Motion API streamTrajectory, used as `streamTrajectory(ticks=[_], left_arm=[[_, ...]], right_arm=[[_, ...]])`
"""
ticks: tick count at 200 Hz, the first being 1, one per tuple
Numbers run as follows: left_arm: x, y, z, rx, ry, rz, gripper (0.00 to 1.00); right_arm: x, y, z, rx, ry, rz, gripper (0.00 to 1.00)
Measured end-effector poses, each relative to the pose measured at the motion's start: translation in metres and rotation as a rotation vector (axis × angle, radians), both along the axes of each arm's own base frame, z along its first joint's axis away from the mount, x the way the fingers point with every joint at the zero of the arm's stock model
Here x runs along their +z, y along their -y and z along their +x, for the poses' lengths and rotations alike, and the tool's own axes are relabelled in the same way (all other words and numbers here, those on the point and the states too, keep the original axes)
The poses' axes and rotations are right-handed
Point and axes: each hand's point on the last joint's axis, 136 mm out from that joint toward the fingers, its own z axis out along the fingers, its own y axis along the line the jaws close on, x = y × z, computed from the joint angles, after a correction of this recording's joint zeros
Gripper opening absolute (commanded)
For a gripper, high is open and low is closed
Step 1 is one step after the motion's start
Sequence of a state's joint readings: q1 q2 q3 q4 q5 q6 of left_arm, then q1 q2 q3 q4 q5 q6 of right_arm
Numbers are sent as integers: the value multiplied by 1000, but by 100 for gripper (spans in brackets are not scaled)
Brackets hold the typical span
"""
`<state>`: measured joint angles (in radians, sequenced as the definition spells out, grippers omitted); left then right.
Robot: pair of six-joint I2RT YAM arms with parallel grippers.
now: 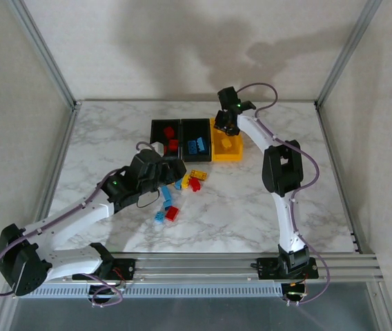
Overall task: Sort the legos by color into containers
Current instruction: Place the lego in the container.
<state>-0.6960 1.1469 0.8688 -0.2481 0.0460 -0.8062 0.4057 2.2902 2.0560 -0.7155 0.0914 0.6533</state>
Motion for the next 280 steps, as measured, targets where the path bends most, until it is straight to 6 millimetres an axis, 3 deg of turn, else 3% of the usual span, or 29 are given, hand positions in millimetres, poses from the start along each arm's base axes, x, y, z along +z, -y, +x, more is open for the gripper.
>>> streamTrajectory(ticks=[70,112,161,185,214,241,262,280], left_arm=[[0,-6,0,19,-2,9,67],[0,-6,0,19,-2,9,67],[0,-7,0,21,-2,10,67],[0,-8,0,26,0,13,69],[-4,-13,1,48,-4,20,70],[-19,-25,-1,84,-32,32,70],[-31,-32,-3,103,-60,47,67],[-36,-34,-5,107,-76,56,66]], right_arm=[[-25,4,5,-3,-51,10,41],[-25,2,5,2,-52,15,50],[-23,2,6,17,-48,8,50],[-11,1,3,37,-29,1,50],[27,0,-15,82,23,-6,53],[68,-7,-46,152,105,-14,53],[82,-13,-77,216,140,-4,52],[79,-16,-109,276,142,23,52]])
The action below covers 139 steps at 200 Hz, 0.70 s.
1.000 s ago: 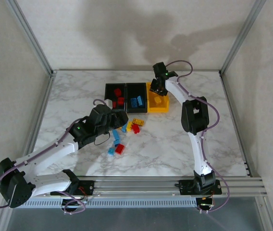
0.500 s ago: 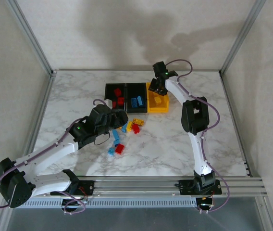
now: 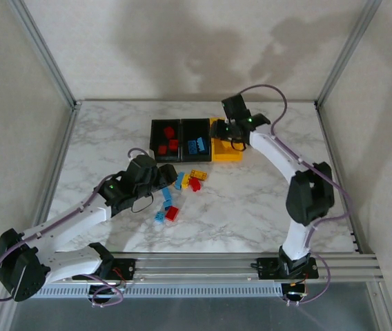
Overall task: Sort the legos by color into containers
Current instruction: Place the lego in the container, then pick up the lego from the middle-left of the table.
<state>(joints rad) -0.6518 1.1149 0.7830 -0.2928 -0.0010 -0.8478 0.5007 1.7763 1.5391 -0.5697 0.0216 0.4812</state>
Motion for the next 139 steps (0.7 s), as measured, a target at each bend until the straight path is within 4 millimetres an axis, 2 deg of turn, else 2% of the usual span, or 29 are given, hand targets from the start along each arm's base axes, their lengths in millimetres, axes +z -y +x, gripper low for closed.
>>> streamTrajectory(ticks=[33,62,110,139], left_arm=[[-11,-2,2,21,-28,23,65],[-33,-21,3,90,-83,115,68],[-54,-79,27,307,-137,180,73],[-76,-93,33,360,-185,233,74]], right_arm=[[-21,6,-58,89,-32,28,52],[-29,6,-97,145,-35,53,53],[-8,-15,-151,288,48,163,64],[-1,-37,-182,402,87,226,64]])
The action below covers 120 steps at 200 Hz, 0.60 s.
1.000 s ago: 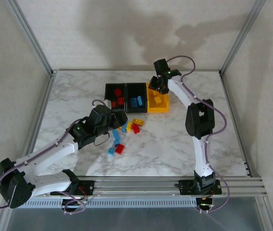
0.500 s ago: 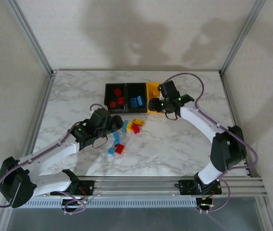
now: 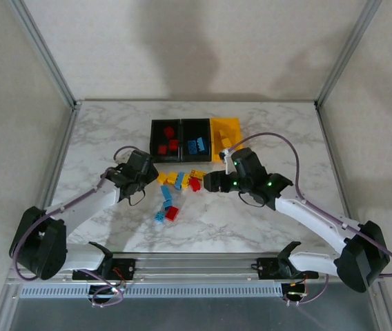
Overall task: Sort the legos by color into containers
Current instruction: Pick up the lego from the middle-left of the table.
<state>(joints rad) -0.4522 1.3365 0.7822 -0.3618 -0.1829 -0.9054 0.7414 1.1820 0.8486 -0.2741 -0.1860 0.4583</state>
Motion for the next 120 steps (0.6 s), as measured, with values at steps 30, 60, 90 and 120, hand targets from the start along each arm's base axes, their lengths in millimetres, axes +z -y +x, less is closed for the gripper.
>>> streamTrajectory(ticks=[30,60,90,120], left_arm=[[-21,-7,6,28,-49,45,79],[-28,-6,23,48,-52,72,77],[-38,-5,38,56,-58,98,72],[-52,-6,43,59,-79,125,67]], right_arm=[[-5,-9,-11,39,0,2,63],[-6,-10,-12,41,2,3,63],[-5,-10,-11,39,5,3,62],[-4,-7,-13,33,9,5,62]])
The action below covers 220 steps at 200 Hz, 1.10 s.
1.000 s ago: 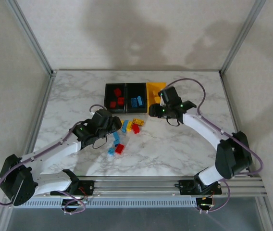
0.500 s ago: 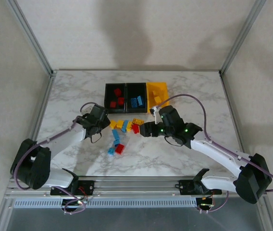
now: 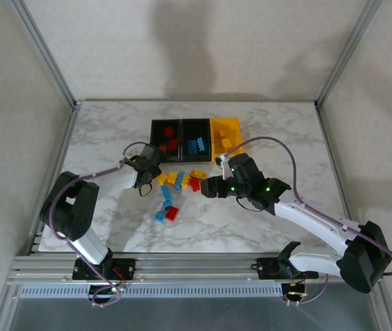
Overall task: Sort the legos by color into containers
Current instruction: Pick up the lego from the middle-left of the table.
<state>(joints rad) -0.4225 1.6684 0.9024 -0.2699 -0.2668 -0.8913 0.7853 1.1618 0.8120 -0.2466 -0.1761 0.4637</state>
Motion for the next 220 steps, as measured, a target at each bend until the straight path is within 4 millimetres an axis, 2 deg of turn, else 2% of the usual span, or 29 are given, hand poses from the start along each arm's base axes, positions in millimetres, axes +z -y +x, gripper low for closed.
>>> streamTrajectory(ticks=[36,78,103,129,149,193,220], left_arm=[[-10,-1,5,-7,-19,28,55],[-13,-7,10,-12,-23,46,34],[-12,-12,12,-6,-15,45,28],[-9,-15,1,-18,-20,40,26],[3,-16,-7,-35,-8,26,26],[47,-12,-14,-78,76,-21,29],[59,-2,-15,-141,75,-58,29]], right_arm=[[4,1,-1,-1,5,10,62],[5,1,-2,-8,0,16,61],[5,1,-2,-12,-5,20,61],[6,0,-3,-7,-6,22,61],[6,-1,-4,1,-6,27,61],[4,-10,-3,28,-10,43,61],[-3,-14,-3,38,-27,35,60]])
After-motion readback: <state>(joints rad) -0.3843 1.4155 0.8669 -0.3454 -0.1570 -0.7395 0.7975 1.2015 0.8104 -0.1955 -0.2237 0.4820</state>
